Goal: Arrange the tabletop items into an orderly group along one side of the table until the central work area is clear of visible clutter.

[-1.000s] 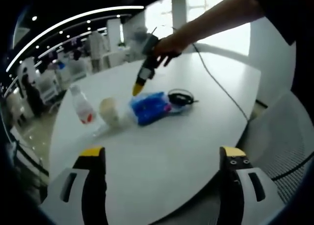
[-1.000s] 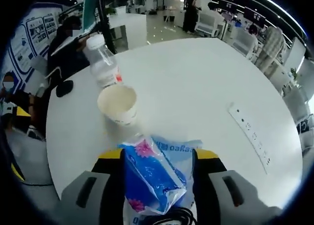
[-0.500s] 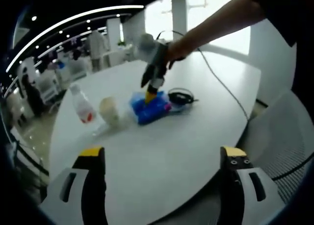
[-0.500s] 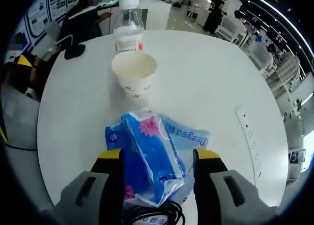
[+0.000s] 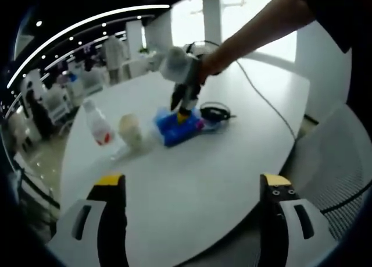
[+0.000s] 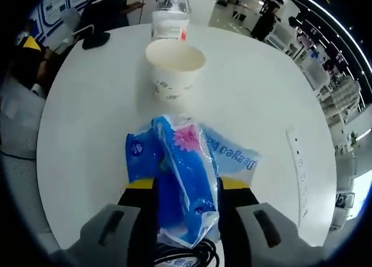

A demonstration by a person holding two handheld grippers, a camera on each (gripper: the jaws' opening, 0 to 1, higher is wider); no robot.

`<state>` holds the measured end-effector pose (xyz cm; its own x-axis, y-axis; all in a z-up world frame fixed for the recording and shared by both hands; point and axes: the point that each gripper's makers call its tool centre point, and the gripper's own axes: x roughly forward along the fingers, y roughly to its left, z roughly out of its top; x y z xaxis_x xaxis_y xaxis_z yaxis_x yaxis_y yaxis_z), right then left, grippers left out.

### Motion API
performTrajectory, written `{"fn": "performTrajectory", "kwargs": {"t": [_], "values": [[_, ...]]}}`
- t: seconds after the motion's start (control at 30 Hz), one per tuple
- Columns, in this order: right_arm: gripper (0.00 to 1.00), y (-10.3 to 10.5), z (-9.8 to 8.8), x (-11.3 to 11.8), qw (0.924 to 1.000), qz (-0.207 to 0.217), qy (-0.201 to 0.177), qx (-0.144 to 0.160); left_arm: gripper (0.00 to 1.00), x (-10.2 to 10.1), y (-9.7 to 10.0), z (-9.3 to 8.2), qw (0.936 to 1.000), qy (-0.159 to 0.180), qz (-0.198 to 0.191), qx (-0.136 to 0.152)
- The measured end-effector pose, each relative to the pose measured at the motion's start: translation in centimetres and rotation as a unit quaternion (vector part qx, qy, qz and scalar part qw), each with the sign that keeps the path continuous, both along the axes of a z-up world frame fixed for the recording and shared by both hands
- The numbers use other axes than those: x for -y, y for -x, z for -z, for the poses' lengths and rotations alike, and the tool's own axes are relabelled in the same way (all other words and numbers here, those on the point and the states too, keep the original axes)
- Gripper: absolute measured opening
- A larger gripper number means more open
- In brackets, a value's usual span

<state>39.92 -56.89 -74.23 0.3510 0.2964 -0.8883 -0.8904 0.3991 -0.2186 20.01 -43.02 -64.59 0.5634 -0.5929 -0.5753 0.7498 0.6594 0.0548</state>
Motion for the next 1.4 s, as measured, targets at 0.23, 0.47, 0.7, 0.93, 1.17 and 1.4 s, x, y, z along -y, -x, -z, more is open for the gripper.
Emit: {"fn": "performTrajectory", "kwargs": {"t": [0.23,0.47,0.7,0.93,1.17,1.4], "values": [[0.2,0.3,0.4,-0.5,0.9999,-0.014,0.003,-0.002,0.91,0.0,0.0,0.1,1.0,-0.001,0.0,-0.001],[0.05,0.8,0.9,-0.5,0.9996,-0.025,0.014,-0.001,0.9,-0.1,0.0,0.2,1.0,-0.004,-0.001,-0.002],[0.01,1.0,1.1,-0.4,0.9996,-0.023,0.017,0.002,0.9,-0.2,0.0,0.3,1.0,-0.005,-0.002,-0.001],[0.0,1.3,1.0,-0.5,0.9993,-0.031,0.022,0.003,0.9,-0.3,0.0,0.3,1.0,-0.005,-0.002,0.0],[0.0,1.0,0.0,-0.6,0.9987,-0.042,0.025,0.017,0.9,-0.4,0.0,0.3,1.0,-0.007,-0.002,0.001],[0.0,0.8,-0.8,-0.6,0.9984,-0.045,0.025,0.023,0.9,-0.4,0.0,0.2,1.0,-0.007,-0.003,0.003]]}}
